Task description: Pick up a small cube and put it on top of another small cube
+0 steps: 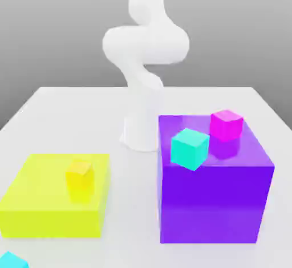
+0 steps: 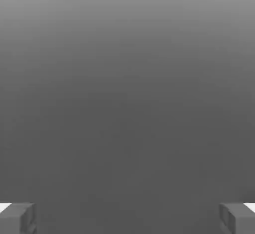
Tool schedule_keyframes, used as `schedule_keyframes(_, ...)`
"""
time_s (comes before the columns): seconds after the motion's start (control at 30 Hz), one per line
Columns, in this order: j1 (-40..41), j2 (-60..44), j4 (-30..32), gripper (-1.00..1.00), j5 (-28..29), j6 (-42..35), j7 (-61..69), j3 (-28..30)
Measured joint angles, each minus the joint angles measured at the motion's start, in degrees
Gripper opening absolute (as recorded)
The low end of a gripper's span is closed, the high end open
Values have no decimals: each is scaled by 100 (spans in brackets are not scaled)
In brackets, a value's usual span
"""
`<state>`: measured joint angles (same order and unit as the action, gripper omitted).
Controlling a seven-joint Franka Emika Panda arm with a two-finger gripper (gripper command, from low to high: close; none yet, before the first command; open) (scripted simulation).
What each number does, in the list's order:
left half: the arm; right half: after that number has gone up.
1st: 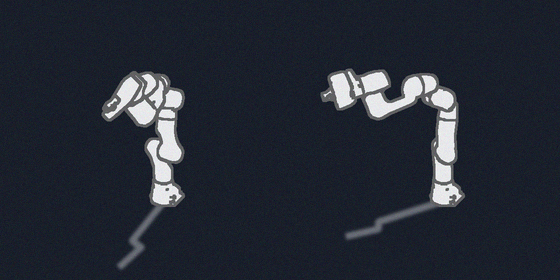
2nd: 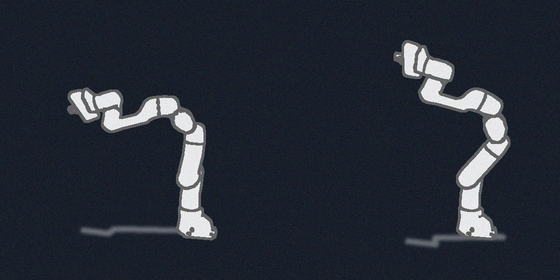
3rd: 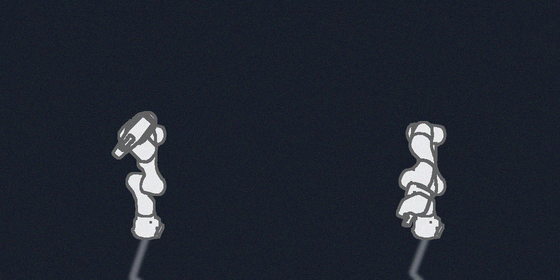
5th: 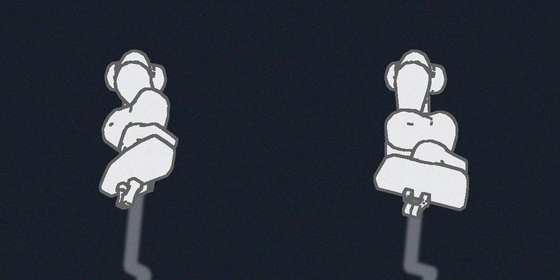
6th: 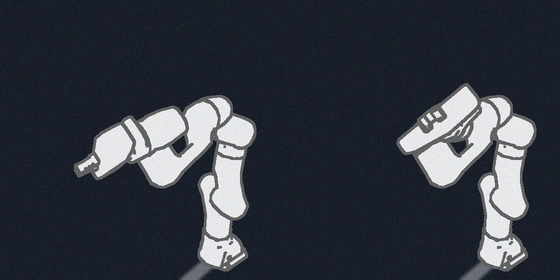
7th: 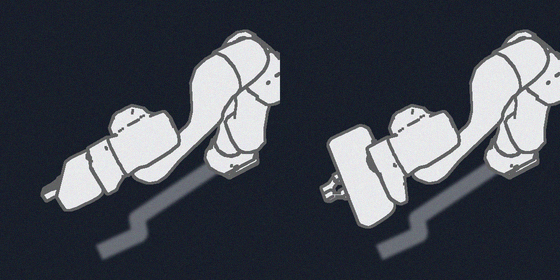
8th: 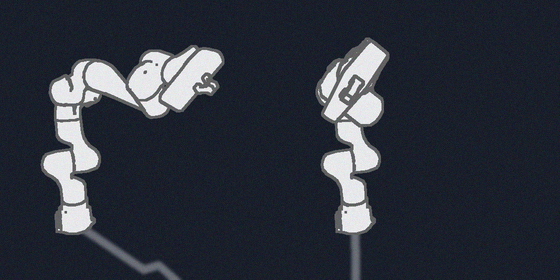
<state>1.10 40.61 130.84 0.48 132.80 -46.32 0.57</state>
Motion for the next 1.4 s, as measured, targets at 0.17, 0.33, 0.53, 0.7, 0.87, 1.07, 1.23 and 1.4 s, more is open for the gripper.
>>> schedule_keyframes(0.17, 214, -1072, -196, 0, 82, 200, -84, 145)
schedule_keyframes(0.33, 393, -2109, -385, 0, 105, 396, -124, 334)
schedule_keyframes(0.53, 595, -3356, -611, 0, 13, 633, -89, 597)
schedule_keyframes(0.7, 904, -4402, -799, 0, -180, 829, 19, 736)
schedule_keyframes(0.87, 1143, -5453, -990, 0, -426, 1018, 160, 815)
schedule_keyframes(1.07, 1537, -6714, -1223, 0, -740, 1279, 343, 817)
schedule_keyframes(1.23, 1684, -7515, -1394, -100, -913, 1820, 458, 683)
schedule_keyframes(1.4, 1697, -7603, -1414, -100, -945, 1885, 482, 666)
